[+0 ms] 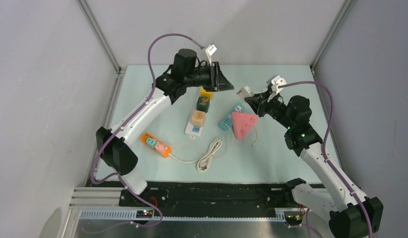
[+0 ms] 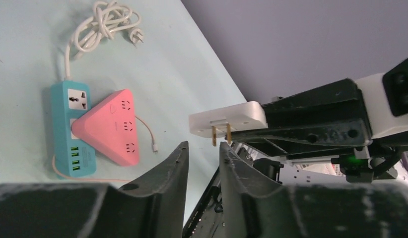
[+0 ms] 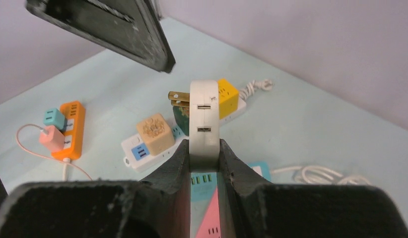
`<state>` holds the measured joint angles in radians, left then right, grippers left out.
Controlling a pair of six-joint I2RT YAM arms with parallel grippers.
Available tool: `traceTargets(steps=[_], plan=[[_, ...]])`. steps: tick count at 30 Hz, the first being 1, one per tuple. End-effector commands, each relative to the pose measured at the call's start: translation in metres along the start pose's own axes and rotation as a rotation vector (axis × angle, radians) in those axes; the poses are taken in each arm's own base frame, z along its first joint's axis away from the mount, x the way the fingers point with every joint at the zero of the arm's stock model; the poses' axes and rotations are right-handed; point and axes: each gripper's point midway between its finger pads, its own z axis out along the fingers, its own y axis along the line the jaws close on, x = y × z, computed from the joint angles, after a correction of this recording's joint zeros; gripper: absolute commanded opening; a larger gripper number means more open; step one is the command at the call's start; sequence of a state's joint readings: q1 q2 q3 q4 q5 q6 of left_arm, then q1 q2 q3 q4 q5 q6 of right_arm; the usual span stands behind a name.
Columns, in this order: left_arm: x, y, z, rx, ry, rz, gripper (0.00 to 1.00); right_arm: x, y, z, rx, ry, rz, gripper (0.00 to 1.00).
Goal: Insert the plug
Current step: Adjust the plug.
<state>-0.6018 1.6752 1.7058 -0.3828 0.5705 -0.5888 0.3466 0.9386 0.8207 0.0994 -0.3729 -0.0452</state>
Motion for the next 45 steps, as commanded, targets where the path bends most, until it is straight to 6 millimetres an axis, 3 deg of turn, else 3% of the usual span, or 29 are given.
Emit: traceTargets(steps=[1,6,11,13,18,20,24,31,35,45], plan=[[-0.017,-0.012,-0.007,0.014,-0.050,0.037,0.29,-0.040,0.012,0.004,-0.059,-0.151,-0.009,0.00],[-0.023,-0.010,-0.019,-0.028,-0.098,0.118,0.26,-0.044,0.022,0.004,-0.122,-0.146,0.094,0.00],[-0.018,-0.003,-0.033,-0.068,-0.113,0.280,0.31,-0.040,0.003,0.009,-0.069,-0.036,0.373,0.00],[-0.013,-0.007,-0.043,-0.053,-0.109,0.361,0.43,-0.032,0.001,0.014,-0.068,0.026,0.476,0.00],[-0.007,-0.020,-0.050,-0.002,-0.100,0.437,0.95,-0.035,0.014,0.015,-0.181,0.110,0.693,0.00],[-0.006,-0.022,-0.045,0.005,-0.100,0.435,0.99,-0.041,0.026,0.013,-0.283,0.132,0.755,0.00],[-0.018,-0.024,-0.037,-0.007,-0.133,0.380,1.00,-0.057,0.043,0.008,-0.424,0.143,0.829,0.00],[-0.048,-0.056,-0.024,0.131,-0.258,0.300,0.96,-0.090,0.058,0.007,-0.588,0.134,1.004,0.00],[-0.053,-0.044,-0.018,0.100,-0.279,0.269,0.89,-0.103,0.062,0.004,-0.655,0.133,1.061,0.00],[-0.064,-0.004,-0.040,0.006,-0.378,0.192,0.86,-0.126,0.054,-0.007,-0.741,0.096,1.141,0.00]])
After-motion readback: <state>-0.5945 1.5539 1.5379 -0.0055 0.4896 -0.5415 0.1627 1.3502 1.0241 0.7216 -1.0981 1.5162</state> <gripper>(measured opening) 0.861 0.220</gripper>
